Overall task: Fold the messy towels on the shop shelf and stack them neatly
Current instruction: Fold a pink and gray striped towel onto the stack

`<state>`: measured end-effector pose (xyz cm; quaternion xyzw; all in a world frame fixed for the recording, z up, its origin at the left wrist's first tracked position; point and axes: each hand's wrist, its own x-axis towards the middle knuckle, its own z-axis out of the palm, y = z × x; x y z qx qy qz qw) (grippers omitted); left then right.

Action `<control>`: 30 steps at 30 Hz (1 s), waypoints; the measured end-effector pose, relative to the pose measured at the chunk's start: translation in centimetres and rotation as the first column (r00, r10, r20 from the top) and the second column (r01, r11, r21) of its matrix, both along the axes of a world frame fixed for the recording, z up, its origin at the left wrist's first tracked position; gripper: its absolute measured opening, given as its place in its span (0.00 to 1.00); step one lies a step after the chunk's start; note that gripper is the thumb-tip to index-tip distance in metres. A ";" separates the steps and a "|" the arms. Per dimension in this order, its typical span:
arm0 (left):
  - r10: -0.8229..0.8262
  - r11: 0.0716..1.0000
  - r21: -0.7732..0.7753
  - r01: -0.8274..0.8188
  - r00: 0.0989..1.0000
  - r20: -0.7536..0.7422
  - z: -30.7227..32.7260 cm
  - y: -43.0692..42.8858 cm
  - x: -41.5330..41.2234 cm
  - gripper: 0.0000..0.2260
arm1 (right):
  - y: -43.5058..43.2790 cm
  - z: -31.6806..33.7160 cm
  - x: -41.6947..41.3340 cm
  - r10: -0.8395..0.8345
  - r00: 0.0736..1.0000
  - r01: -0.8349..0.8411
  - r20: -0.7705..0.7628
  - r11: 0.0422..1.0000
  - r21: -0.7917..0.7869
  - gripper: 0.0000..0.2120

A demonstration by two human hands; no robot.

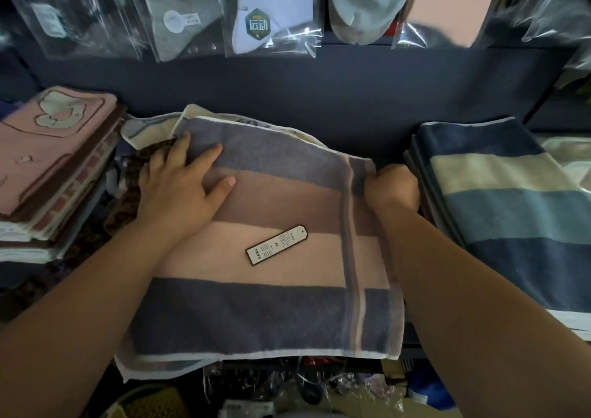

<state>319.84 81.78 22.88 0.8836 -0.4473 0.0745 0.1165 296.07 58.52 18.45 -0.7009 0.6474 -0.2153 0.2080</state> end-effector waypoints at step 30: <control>-0.088 0.923 -0.368 -0.111 0.871 -0.484 3.1 -0.6 4.1 0.17 | 12.7 0.7 1.4 0.739 0.595 -0.803 -0.317 0.566 -0.187 0.36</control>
